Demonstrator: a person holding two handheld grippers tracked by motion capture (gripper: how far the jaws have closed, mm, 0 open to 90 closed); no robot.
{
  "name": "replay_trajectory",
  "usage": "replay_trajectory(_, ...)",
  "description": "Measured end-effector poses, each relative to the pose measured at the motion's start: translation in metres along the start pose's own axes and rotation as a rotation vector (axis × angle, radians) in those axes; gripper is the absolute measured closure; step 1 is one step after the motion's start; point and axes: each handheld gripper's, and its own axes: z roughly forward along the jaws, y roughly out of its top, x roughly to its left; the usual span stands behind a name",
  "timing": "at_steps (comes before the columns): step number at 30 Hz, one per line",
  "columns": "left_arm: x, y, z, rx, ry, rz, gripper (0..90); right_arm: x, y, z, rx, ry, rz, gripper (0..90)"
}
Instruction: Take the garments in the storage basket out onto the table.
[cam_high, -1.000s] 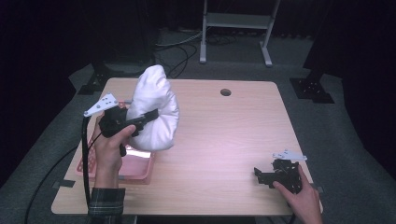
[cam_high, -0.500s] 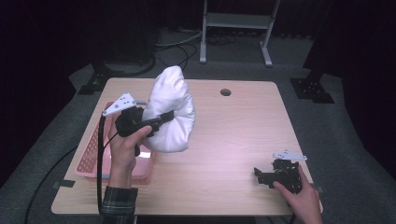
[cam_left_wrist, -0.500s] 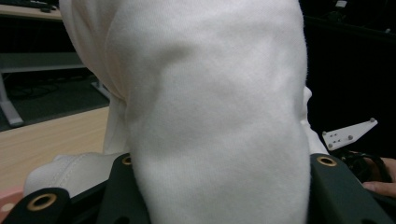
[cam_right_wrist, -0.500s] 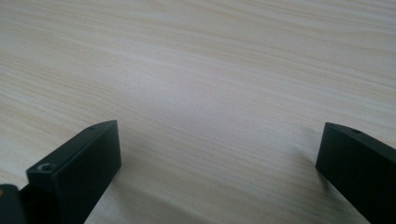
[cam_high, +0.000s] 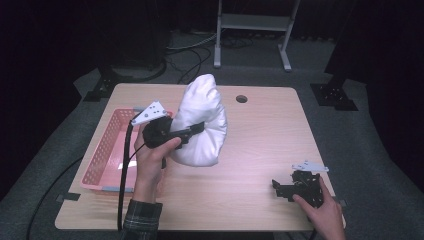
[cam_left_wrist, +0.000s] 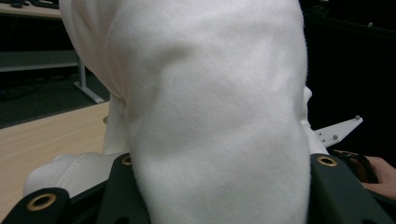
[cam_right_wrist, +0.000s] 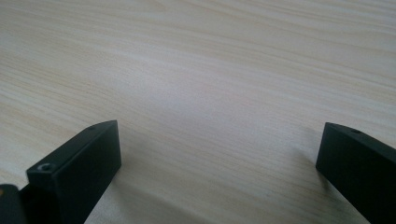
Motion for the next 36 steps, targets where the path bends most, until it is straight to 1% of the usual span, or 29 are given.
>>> replay_trajectory(7, -0.01, -0.001, 0.013, -0.002, -0.019, 0.011, 52.5, 0.0, 0.0, 0.0, 0.0, 0.0, 0.0, 0.0)
replay_trajectory(9, -0.013, -0.001, 0.017, -0.003, -0.022, 0.01, 52.5, 0.0, 0.0, 0.0, 0.0, 0.0, 0.0, 0.0)
replay_trajectory(12, -0.017, -0.003, 0.022, -0.012, -0.039, 0.005, 52.5, 0.0, 0.0, 0.0, 0.0, 0.0, -0.001, 0.0)
replay_trajectory(16, -0.022, -0.005, 0.027, -0.014, -0.044, 0.008, 52.5, 0.0, 0.0, 0.0, 0.0, 0.0, 0.0, 0.0)
replay_trajectory(20, -0.028, -0.009, 0.035, -0.017, -0.055, 0.016, 52.4, 0.0, 0.0, 0.0, 0.0, 0.0, -0.001, 0.0)
replay_trajectory(23, -0.03, -0.013, 0.04, -0.006, -0.05, 0.019, 52.3, 0.0, 0.0, 0.0, 0.0, 0.0, -0.001, 0.0)
replay_trajectory(27, -0.032, -0.019, 0.044, -0.011, -0.045, 0.01, 52.1, 0.0, 0.0, 0.0, 0.0, 0.0, -0.001, 0.0)
replay_trajectory(31, -0.033, -0.027, 0.05, 0.022, -0.033, 0.02, 52.1, 0.0, 0.0, 0.0, 0.0, 0.0, 0.0, 0.0)
replay_trajectory(36, -0.033, -0.035, 0.055, 0.053, -0.033, 0.019, 52.0, 0.0, 0.0, 0.0, 0.0, 0.0, 0.0, 0.0)
